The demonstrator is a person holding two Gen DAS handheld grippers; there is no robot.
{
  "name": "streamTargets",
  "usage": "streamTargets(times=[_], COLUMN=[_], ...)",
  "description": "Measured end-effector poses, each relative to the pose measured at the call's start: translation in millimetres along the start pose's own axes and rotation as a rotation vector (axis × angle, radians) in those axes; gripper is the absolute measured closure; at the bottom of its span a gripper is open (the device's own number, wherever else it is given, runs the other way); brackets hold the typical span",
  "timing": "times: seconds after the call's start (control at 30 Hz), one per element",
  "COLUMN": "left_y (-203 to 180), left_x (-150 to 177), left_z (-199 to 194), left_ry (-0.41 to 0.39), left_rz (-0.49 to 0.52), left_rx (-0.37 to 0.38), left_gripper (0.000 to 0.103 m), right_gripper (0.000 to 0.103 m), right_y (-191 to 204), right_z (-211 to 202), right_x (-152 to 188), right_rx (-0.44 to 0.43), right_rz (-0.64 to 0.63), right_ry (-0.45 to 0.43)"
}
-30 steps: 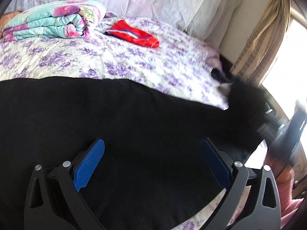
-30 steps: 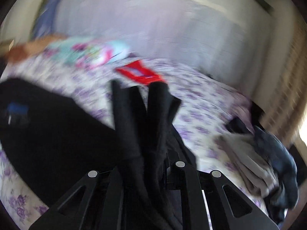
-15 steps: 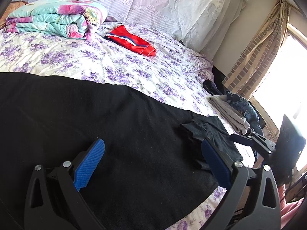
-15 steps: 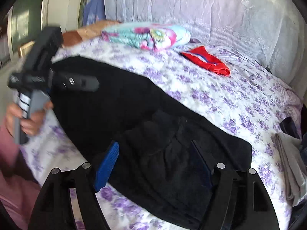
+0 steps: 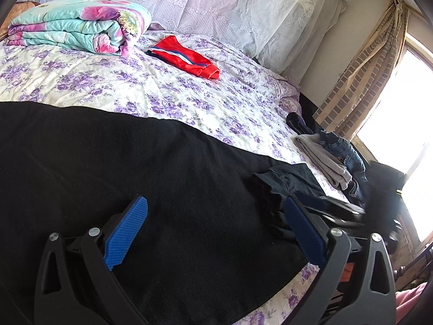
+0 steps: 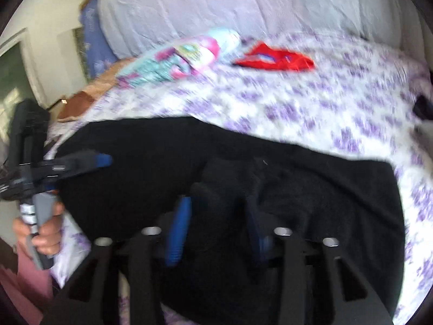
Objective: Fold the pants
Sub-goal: 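Fold the waistband with the right gripper over toward the left gripper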
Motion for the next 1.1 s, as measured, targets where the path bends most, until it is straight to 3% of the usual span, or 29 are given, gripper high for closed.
streamTargets(times=[0.17,0.23,0.27,0.3,0.33,0.4,0.5,0.57,0.63,0.67,0.8,0.9,0.97,1.0,1.1], left_y=[0.2,0.0,-0.2,-0.3,-0.2,0.0,-0.2,-0.3,-0.6,-0.6,-0.9,-1.3,-1.3,-1.4,-1.5], left_x=[0.4,0.7,1.0,1.1,0.9,0.9,1.2,1.3,1.1,1.2,1.3,2.0,2.0,2.0,2.4], left_z=[-0.1,0.2,0.3,0.4,0.4,0.5,1.3,1.3,1.7,1.7,2.4,2.7,2.8,2.8,2.9], left_ry=[0.002,0.003,0.004,0.004,0.004,0.005,0.008,0.007,0.008,0.008,0.011,0.011,0.012,0.012,0.012], left_rz=[0.004,0.004,0.005,0.005,0.005,0.005,0.007,0.005,0.006,0.006,0.006,0.007,0.008,0.008,0.009], left_rx=[0.000,0.000,-0.001,-0.001,0.000,-0.001,-0.009,-0.008,-0.009,-0.010,-0.015,-0.020,-0.020,-0.022,-0.027], left_gripper=[0.004,0.004,0.004,0.004,0.004,0.004,0.004,0.004,0.004,0.004,0.004,0.004,0.004,0.004,0.004], right_gripper=[0.034,0.047,0.056,0.072,0.079,0.081,0.080,0.061,0.040,0.036,0.023,0.023,0.042,0.052,0.060], right_y=[20.7,21.4,18.9,14.0,10.3,5.2,17.3,25.5,34.8,40.2,32.7,0.6,-17.5,-15.8,8.7], right_z=[25.0,31.3,29.3,25.8,20.7,7.6,9.5,34.2,34.8,27.1,-20.6,-24.1,-15.5,-15.8,-19.4], right_x=[14.7,15.9,13.2,9.5,5.7,-3.3,-2.0,11.0,15.2,13.5,-3.1,-1.1,7.3,9.1,16.2], right_rx=[0.172,0.194,0.199,0.205,0.181,0.128,0.082,0.099,0.134,0.123,-0.064,-0.207,-0.188,-0.170,-0.111], right_rz=[-0.226,-0.240,-0.226,-0.198,-0.163,-0.098,-0.109,-0.152,-0.210,-0.232,-0.122,0.085,0.176,0.149,-0.006], right_ry=[0.104,0.120,0.117,0.115,0.107,0.059,0.039,0.114,0.112,0.104,-0.050,-0.078,-0.042,-0.038,-0.018])
Point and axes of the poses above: each gripper's, at about its wrist camera, not at the fingertips, and z roughly the way its jaws point, y to its left, x to its underside, the point moved 7 cm from there along z, roughly the way its jaws point, and after that the axes turned 11 degrees about y, right-handed, at the moved point
